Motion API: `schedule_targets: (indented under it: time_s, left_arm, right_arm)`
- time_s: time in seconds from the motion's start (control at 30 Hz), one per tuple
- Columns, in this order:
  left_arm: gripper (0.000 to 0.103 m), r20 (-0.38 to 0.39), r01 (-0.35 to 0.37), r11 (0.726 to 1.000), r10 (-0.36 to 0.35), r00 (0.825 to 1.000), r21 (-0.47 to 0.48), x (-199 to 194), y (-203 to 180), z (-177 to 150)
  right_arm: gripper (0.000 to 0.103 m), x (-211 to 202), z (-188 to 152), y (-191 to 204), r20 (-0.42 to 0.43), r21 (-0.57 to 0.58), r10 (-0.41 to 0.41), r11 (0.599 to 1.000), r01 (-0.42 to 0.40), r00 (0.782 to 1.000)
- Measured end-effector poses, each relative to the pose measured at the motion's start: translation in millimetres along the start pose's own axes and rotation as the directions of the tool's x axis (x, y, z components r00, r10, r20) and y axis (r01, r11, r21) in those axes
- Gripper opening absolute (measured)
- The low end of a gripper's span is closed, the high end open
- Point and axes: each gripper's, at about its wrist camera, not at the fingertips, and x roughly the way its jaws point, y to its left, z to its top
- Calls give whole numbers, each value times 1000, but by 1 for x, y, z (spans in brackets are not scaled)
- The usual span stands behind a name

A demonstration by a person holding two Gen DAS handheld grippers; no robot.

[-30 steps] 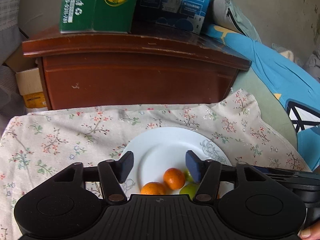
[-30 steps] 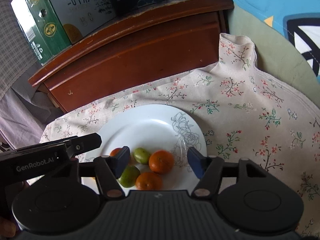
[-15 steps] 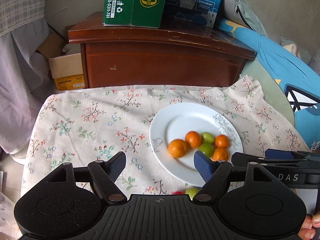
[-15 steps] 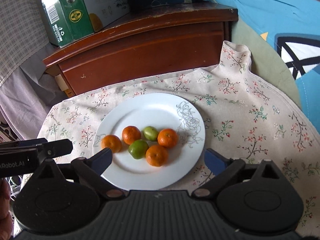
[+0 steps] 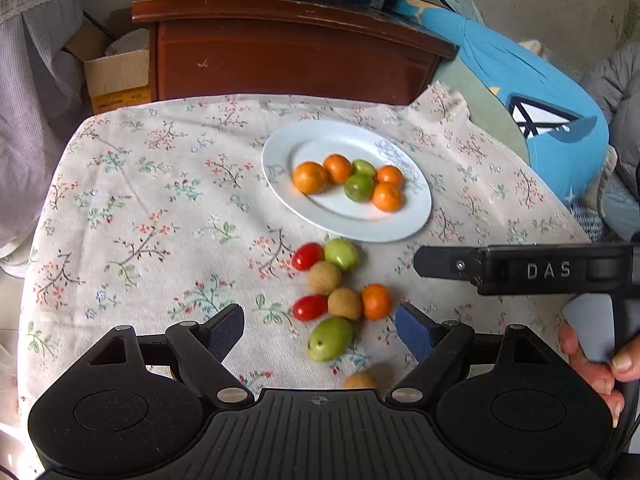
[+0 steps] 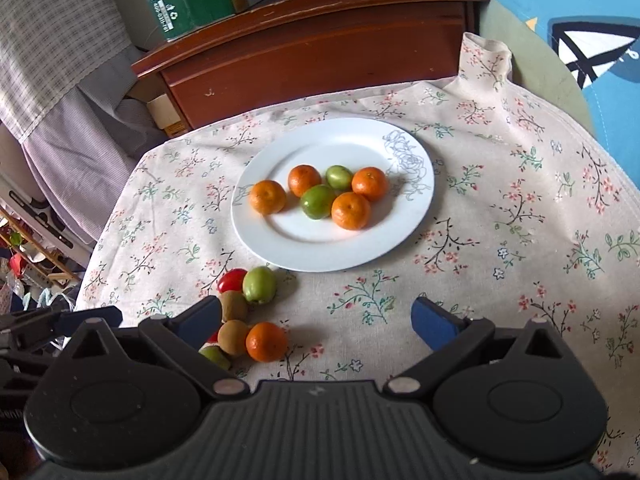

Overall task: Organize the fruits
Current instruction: 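Move both open tools back to the remaining fruit cluster, then grasp a brown kiwi with the left tool while the right tool grasps a tangerine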

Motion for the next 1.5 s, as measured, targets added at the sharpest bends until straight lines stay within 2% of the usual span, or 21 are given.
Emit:
schedule_targets:
  time_s: [0.27, 0.43, 0.53, 0.67, 0.7, 0.73, 0.8, 0.93, 1.03, 1.1, 1.2, 1.33, 1.4, 1.43, 1.5]
  left_arm:
    - [84, -60, -31, 996, 36, 998, 78, 9, -21, -30]
    - [84, -56, -42, 995, 47, 997, 95, 13, -23, -36]
    - [82, -50, -46, 995, 50, 998, 89, 15, -21, -38]
    - [81, -40, -43, 994, 47, 998, 104, 17, -24, -40]
    - [80, -33, -46, 992, 50, 998, 115, 17, -26, -41]
    - [79, -28, -45, 992, 49, 998, 122, 17, -27, -41]
    - [67, -36, -32, 992, 36, 999, 120, 20, -27, -41]
    - [61, -54, -35, 991, 42, 998, 127, 26, -28, -44]
    - [53, -52, -24, 990, 31, 998, 139, 27, -30, -46]
    - [51, -52, -23, 990, 30, 998, 137, 29, -29, -46]
    - [41, -46, -21, 990, 28, 999, 139, 29, -28, -47]
    - [33, -47, 1, 993, 5, 999, 115, 28, -24, -46]
    - [28, -48, 11, 993, -5, 999, 121, 27, -25, -46]
    - [25, -46, 14, 992, -9, 999, 125, 26, -26, -46]
    - [23, -45, 16, 992, -11, 999, 128, 26, -27, -47]
  right_arm:
    - [100, 8, -12, 3, -45, -40, 34, 999, -35, 998]
    - [97, 14, -17, 6, -68, -68, 60, 996, -65, 996]
    - [85, 19, -20, 8, -77, -83, 88, 992, -95, 993]
    - [82, 23, -21, 12, -70, -110, 98, 988, -105, 993]
    - [78, 23, -21, 13, -66, -117, 105, 987, -112, 992]
    - [76, 25, -22, 14, -64, -124, 111, 985, -118, 992]
    - [71, 28, -22, 16, -65, -137, 112, 983, -120, 992]
    - [65, 34, -23, 17, -75, -138, 114, 983, -123, 991]
    - [61, 36, -23, 18, -67, -141, 112, 983, -121, 991]
    - [55, 38, -23, 18, -75, -140, 116, 982, -125, 990]
    - [51, 41, -24, 19, -79, -134, 122, 982, -132, 989]
    - [48, 42, -24, 21, -72, -138, 134, 980, -143, 988]
    - [41, 41, -24, 22, -73, -139, 147, 978, -156, 986]
    - [41, 41, -24, 22, -74, -139, 146, 978, -155, 987]
    - [38, 41, -24, 22, -74, -141, 143, 978, -153, 987]
